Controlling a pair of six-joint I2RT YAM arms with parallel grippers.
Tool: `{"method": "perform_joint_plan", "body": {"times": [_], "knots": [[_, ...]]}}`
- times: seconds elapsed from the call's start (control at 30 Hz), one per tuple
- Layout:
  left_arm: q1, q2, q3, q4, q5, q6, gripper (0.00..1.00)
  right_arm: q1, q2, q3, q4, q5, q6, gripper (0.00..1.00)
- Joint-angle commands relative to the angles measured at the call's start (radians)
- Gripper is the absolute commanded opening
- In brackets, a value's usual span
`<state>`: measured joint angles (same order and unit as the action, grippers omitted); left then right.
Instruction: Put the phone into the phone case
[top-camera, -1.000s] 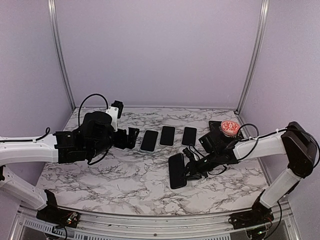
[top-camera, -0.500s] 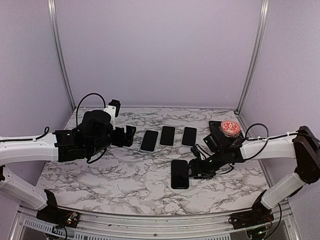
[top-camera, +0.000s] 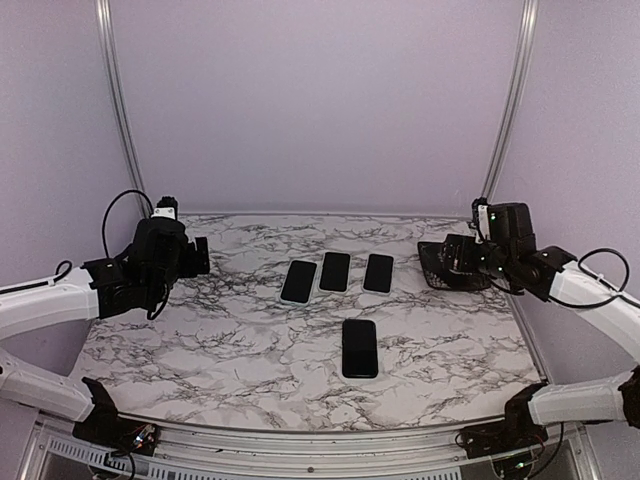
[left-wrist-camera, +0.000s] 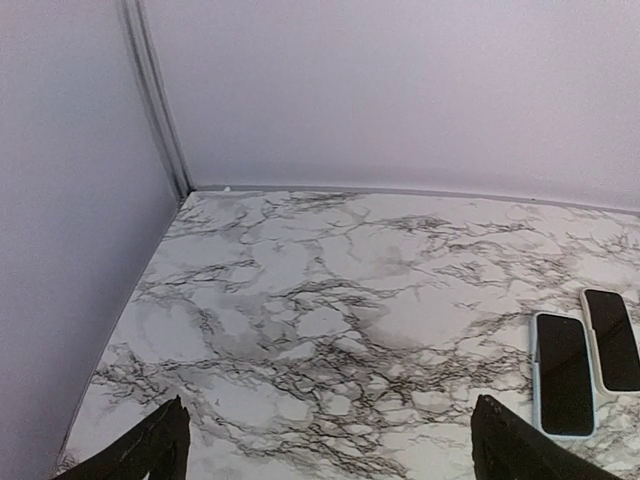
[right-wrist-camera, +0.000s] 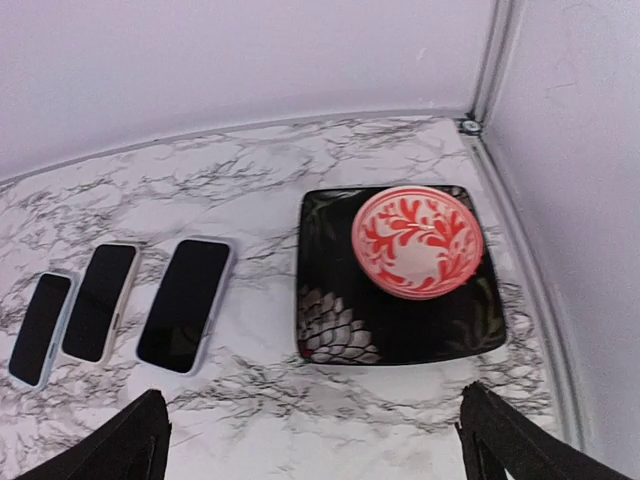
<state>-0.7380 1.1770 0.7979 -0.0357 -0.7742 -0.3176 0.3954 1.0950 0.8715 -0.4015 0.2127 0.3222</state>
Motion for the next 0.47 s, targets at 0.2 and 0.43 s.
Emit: {"method": "perform_joint_plan", "body": {"times": [0.2, 0.43], "knots": [[0.201, -0.07, -0.141, 0.006, -0.199, -0.039, 0.99, -0.048, -0.159, -0.258, 0.499, 0.388, -0.12, 0.99], [0.225, -0.115, -0.2, 0.082, -0.206, -0.003, 0.99, -0.048, -0.182, -0.361, 0.601, 0.465, -0.032, 0.99]]}}
